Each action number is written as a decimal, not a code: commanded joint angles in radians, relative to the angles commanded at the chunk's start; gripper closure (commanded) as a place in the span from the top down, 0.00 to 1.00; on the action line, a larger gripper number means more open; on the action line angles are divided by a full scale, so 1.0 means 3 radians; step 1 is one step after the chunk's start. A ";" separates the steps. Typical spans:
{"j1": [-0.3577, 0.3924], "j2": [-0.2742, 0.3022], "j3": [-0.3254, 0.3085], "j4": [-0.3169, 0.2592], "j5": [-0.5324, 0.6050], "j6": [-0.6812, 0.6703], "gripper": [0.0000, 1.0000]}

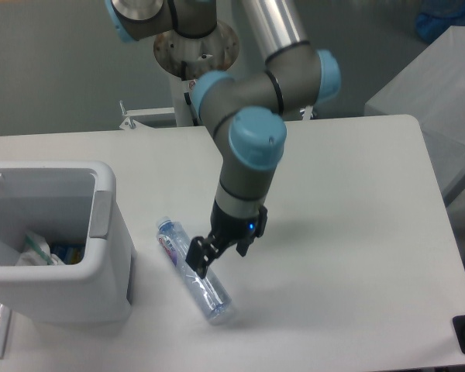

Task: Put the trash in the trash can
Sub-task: 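Move the gripper down to the clear plastic bottle, then close the gripper around the bottle's cap end, then lift the bottle and carry it over the trash bin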

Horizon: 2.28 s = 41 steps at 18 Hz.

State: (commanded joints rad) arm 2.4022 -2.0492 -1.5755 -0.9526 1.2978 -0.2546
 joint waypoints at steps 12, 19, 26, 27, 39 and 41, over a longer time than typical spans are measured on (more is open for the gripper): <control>-0.0174 -0.0501 0.0195 0.0138 0.0280 0.0036 1.00; -0.0266 -0.0645 0.0184 0.0271 0.0460 0.0061 1.00; -0.0292 -0.0609 0.0154 0.0266 0.0460 0.0066 0.58; -0.0292 -0.0604 0.0149 0.0266 0.0460 0.0066 0.53; -0.0031 -0.0053 0.0347 0.0256 0.0404 0.0204 0.41; 0.0081 0.0172 0.0460 0.0311 0.0241 0.0337 0.41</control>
State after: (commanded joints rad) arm 2.4266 -1.9976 -1.4375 -0.8592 1.3702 -0.1536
